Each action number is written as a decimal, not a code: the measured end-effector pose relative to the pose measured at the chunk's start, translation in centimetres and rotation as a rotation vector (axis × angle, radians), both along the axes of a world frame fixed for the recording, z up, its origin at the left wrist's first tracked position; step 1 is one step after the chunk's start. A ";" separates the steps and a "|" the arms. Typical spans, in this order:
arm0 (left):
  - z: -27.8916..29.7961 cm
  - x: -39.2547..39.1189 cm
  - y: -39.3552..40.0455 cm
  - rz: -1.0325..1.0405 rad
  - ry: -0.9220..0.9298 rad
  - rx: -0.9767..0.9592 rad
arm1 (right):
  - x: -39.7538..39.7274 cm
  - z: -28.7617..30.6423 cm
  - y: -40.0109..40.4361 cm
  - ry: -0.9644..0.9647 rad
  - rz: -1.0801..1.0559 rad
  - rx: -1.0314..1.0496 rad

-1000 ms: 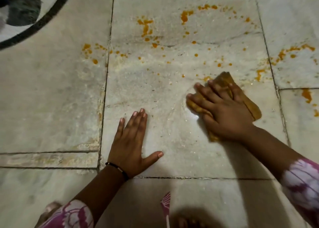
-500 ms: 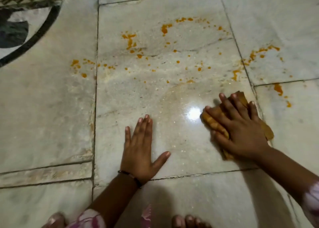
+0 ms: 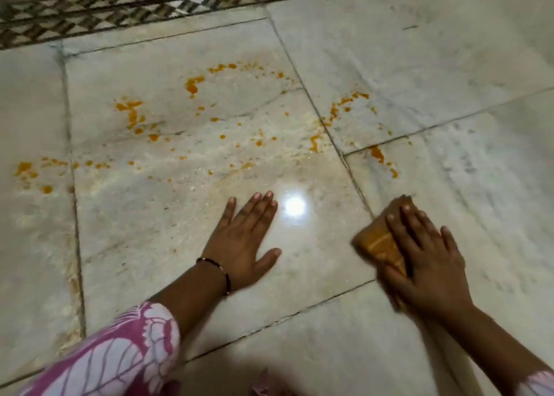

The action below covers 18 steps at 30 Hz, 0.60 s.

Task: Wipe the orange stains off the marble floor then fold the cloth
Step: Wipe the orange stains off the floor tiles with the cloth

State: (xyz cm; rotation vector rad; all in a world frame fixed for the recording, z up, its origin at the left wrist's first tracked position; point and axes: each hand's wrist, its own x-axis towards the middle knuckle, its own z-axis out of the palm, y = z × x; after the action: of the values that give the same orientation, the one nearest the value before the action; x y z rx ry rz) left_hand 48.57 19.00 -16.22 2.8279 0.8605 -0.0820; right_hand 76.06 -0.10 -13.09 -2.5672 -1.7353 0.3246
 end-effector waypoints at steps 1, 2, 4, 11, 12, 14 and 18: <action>0.0 0.2 0.2 -0.015 -0.003 -0.009 | 1.6 0.0 0.5 -0.019 -0.079 0.005; 0.0 0.2 0.2 -0.017 -0.005 -0.008 | 2.9 -0.2 1.7 -0.029 -0.151 0.014; 0.0 0.2 0.1 -0.010 -0.009 -0.007 | 5.2 -0.7 4.9 -0.027 -0.278 0.009; 0.3 0.1 0.0 0.014 0.020 -0.025 | 2.3 -1.2 14.3 0.006 -0.067 -0.013; 0.3 0.1 -0.1 0.014 0.024 -0.026 | 0.8 -1.1 13.3 0.030 0.040 0.006; 0.1 0.1 -0.2 0.015 0.018 -0.024 | -0.6 -0.7 9.9 0.063 0.204 0.020; -0.3 0.1 -0.3 0.017 -0.006 -0.005 | 2.8 -0.3 4.0 0.073 0.135 -0.026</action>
State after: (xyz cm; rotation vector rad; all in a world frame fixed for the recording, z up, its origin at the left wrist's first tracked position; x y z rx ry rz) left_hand 48.71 18.66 -16.49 2.8144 0.8819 -0.0731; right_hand 78.85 3.90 -13.41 -2.4273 -1.8949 0.4413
